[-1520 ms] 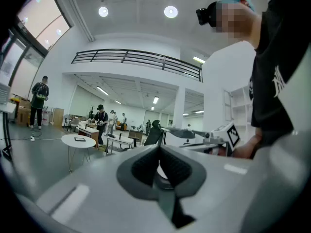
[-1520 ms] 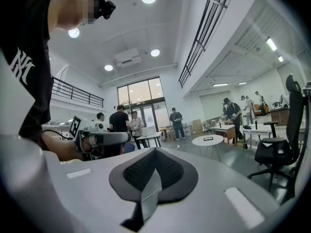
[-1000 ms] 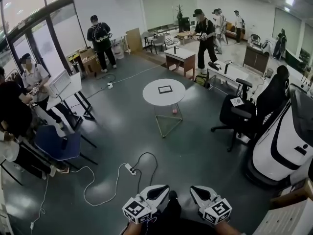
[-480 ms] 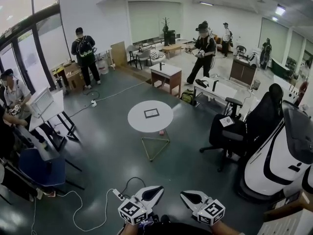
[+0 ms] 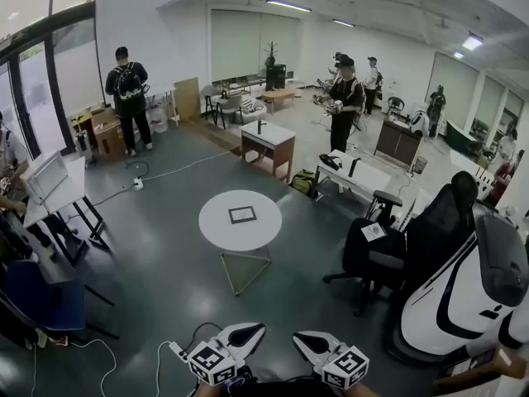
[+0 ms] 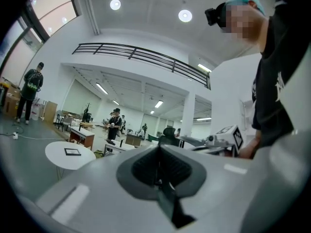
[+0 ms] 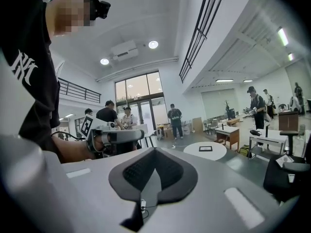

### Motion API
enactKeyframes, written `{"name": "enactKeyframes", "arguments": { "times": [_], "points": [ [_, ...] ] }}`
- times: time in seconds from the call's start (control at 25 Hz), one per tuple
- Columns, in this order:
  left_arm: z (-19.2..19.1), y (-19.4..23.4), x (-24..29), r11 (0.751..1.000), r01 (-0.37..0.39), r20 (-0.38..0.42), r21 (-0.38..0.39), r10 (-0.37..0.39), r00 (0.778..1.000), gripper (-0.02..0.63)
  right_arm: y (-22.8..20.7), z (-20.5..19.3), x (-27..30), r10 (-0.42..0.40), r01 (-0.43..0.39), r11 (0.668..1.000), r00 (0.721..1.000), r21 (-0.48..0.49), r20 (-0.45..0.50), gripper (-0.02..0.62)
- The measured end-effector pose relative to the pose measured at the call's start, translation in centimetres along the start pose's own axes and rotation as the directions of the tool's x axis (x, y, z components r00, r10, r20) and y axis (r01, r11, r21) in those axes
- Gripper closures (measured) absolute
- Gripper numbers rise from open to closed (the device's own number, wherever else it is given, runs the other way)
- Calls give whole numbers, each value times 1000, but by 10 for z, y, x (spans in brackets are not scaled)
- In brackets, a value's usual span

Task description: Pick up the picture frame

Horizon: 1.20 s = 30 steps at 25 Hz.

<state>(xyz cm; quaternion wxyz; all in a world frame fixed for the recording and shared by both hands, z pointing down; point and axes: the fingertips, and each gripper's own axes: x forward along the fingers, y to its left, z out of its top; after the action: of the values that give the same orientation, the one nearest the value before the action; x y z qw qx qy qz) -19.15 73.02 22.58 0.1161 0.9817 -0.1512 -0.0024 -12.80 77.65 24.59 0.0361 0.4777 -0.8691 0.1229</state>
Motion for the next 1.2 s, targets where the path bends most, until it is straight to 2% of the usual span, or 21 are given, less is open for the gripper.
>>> {"name": "enactKeyframes", "arguments": {
  "times": [0.16, 0.48, 0.64, 0.96, 1.2],
  "points": [
    [-6, 25, 15, 1000, -2, -16, -17, 2, 1000, 603, -20, -2, 22, 23, -23, 1000, 1000, 9, -15, 595],
    [-13, 98, 48, 996, -78, -55, -42, 76, 996, 603, -92, 14, 81, 22, -23, 999, 999, 41, 26, 595],
    [5, 144, 80, 990, -139, -59, -37, 137, 989, 603, -141, 27, 119, 69, -71, 996, 997, 60, 28, 595],
    [60, 235, 154, 969, -246, -37, -17, 245, 969, 603, -256, 85, 188, 129, -134, 988, 990, 80, 58, 595],
    [69, 295, 208, 951, -310, -51, 6, 309, 950, 603, -337, 91, 228, 165, -171, 980, 984, 98, 74, 595]
  ]
}}
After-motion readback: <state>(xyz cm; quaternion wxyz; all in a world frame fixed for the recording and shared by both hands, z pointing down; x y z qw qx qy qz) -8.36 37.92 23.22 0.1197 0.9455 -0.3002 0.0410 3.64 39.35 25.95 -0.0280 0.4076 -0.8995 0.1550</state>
